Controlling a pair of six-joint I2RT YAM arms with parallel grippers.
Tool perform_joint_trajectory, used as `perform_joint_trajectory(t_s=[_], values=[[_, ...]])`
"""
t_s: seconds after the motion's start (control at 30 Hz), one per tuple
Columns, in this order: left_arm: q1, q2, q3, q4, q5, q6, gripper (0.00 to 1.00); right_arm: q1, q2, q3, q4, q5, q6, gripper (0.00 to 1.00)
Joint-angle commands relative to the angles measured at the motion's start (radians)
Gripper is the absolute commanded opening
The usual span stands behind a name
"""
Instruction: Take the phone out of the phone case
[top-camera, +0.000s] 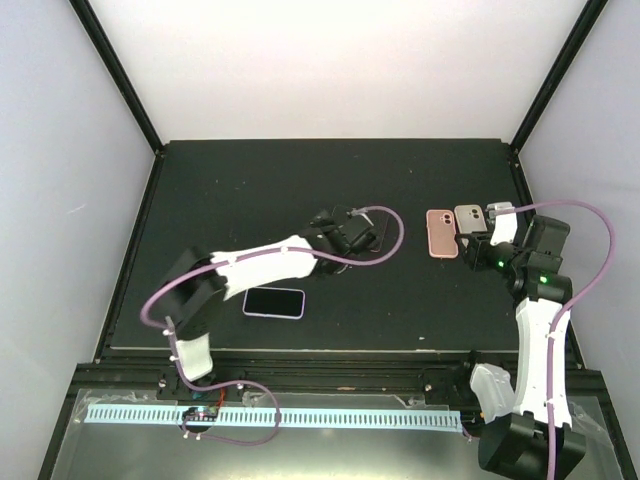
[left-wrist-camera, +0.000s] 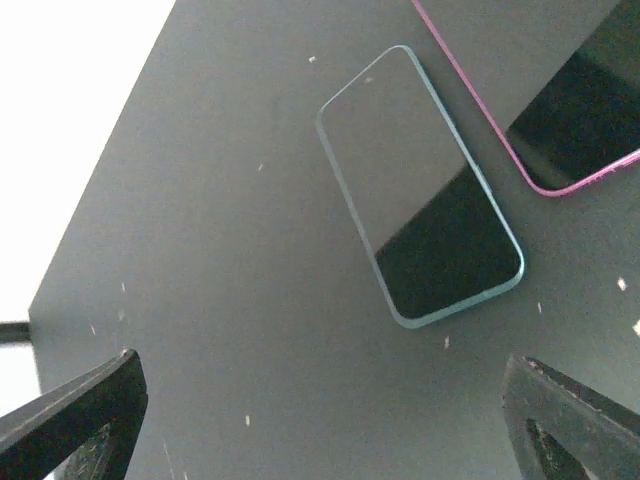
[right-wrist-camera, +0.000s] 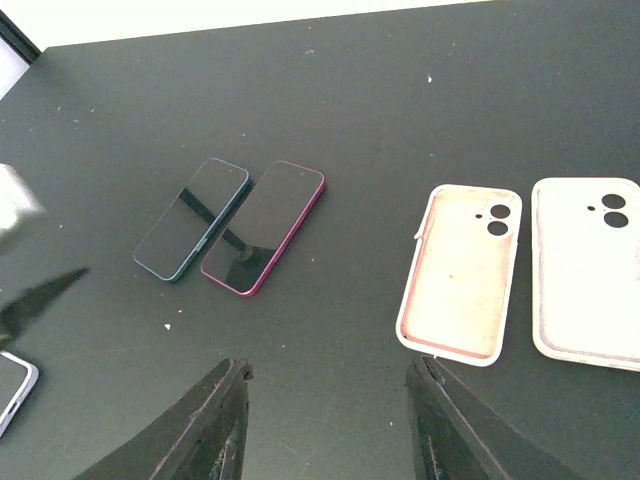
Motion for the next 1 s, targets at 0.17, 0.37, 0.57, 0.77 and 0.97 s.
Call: perform_joint_trajectory(t_s=[0.17, 0.37, 0.57, 0.77, 0.97], values=[[0.033, -0.417, -0.310, -0.258, 0.259, -0.649, 0.99, -0.003, -0.014, 0.001, 0.014, 0.001, -0.025, 0.45], [0.070, -0.598, -0.529, -0.238, 0.416, -0.857, 0.99, -0.003, -0.006, 0.004, 0.005, -0.010, -0.037, 0.45], [0.143, -0.775, -0.710, -0.169, 0.598, -0.980, 0.99, -0.003, 0.001, 0.004, 0.007, -0.004, -0.037, 0.45], [0.149, -0.879, -0.825, -0.127, 0.692, -1.120, 0.99, -0.003, 0.010, 0.003, 0.011, 0.004, -0.035, 0.45], [0.160, -0.912, -0.946, 0.001, 0.712, -1.195, 0.99, -0.003, 0.022, 0.006, 0.007, 0.001, -0.037, 0.45]])
